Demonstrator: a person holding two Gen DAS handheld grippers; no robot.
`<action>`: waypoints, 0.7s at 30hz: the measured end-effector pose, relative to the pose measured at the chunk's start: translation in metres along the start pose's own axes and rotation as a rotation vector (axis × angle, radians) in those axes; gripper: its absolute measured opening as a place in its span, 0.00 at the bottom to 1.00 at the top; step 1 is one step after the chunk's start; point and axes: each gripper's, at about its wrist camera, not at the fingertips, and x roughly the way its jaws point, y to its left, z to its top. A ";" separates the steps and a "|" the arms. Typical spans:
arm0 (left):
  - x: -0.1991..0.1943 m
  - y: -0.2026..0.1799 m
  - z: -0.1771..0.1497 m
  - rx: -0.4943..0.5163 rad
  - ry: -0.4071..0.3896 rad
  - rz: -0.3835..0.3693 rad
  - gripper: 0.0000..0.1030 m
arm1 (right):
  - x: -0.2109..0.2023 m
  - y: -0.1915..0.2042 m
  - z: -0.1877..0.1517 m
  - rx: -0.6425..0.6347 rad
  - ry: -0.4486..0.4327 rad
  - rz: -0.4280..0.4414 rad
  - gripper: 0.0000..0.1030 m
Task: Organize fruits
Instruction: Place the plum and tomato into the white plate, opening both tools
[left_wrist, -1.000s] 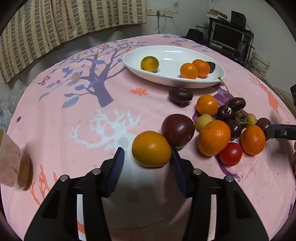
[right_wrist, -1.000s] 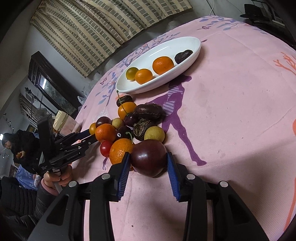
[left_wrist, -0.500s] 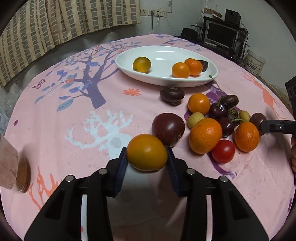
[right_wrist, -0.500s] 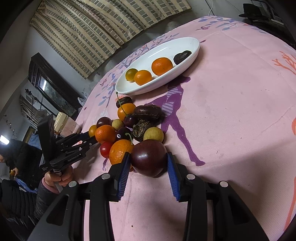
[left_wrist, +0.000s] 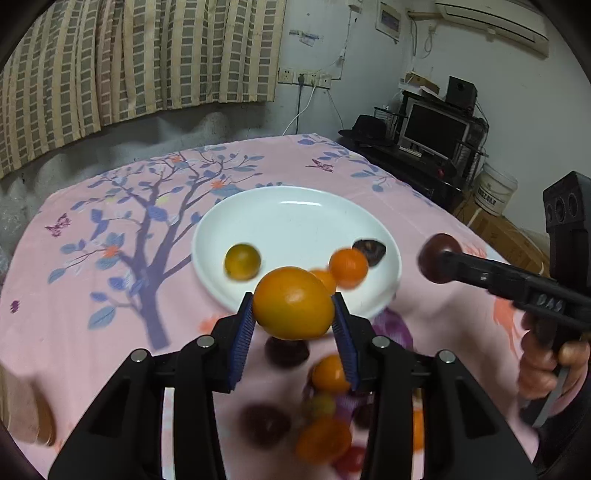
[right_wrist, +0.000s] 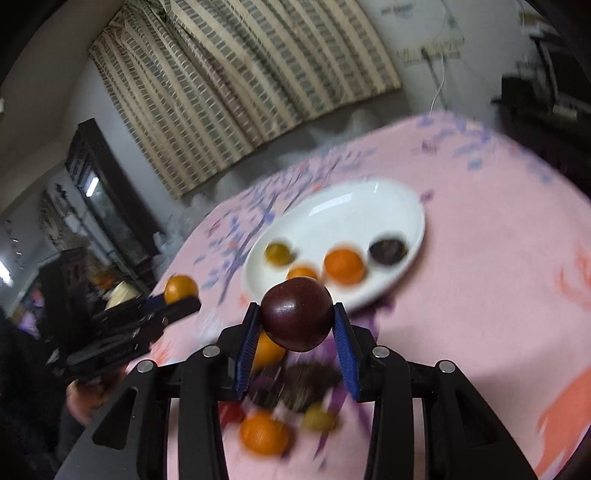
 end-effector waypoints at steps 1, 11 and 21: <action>0.012 -0.001 0.007 -0.007 0.011 0.004 0.39 | 0.013 0.000 0.012 -0.026 -0.017 -0.049 0.39; 0.088 0.003 0.032 -0.027 0.128 0.087 0.52 | 0.085 -0.036 0.046 -0.031 0.042 -0.149 0.40; 0.003 0.019 0.002 -0.135 0.008 0.139 0.94 | 0.050 -0.021 0.037 -0.076 -0.023 -0.159 0.52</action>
